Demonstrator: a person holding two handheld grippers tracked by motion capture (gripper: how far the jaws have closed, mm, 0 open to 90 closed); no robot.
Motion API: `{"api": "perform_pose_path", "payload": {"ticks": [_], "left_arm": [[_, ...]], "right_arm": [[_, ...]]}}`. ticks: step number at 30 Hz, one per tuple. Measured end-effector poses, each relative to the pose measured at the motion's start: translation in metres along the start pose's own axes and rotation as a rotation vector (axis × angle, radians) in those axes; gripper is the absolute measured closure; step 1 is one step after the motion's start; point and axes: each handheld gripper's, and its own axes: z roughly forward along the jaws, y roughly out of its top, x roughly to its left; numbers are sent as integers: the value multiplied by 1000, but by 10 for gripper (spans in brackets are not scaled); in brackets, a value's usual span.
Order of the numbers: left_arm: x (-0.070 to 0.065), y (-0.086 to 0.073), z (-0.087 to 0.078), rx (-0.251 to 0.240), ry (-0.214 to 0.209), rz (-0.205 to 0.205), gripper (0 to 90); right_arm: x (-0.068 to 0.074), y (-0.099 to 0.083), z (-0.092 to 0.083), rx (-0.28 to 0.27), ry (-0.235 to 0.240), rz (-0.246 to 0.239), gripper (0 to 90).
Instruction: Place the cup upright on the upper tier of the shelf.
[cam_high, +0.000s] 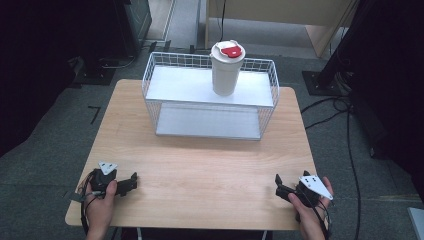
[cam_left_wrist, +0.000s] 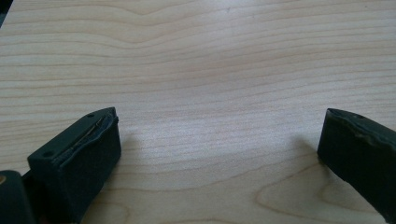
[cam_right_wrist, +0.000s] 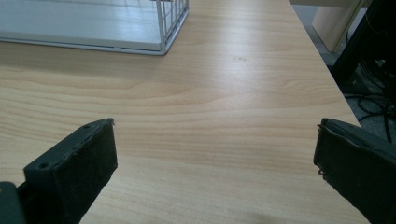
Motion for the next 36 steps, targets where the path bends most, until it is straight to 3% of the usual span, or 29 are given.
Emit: {"api": "perform_pose_path", "payload": {"ticks": [10, 13, 16, 18, 25, 30, 36], "left_arm": [[0, 0, 0, 0, 0, 0, 0], [0, 0, 0, 0, 0, 0, 0], [0, 0, 0, 0, 0, 0, 0], [0, 0, 0, 0, 0, 0, 0], [0, 0, 0, 0, 0, 0, 0], [0, 0, 0, 0, 0, 0, 0], [0, 0, 0, 0, 0, 0, 0]], "right_arm": [[-11, -7, -4, 94, -14, -11, 0], [-15, -9, -6, 149, -40, -60, 0], [-17, -13, -7, 194, -128, -162, 0], [-19, -15, -7, 212, -162, -214, 0], [-24, -14, -7, 236, -119, -176, 0], [-35, -13, -5, 295, -25, -70, 0], [-35, -13, -5, 300, -25, -53, 0]]}}
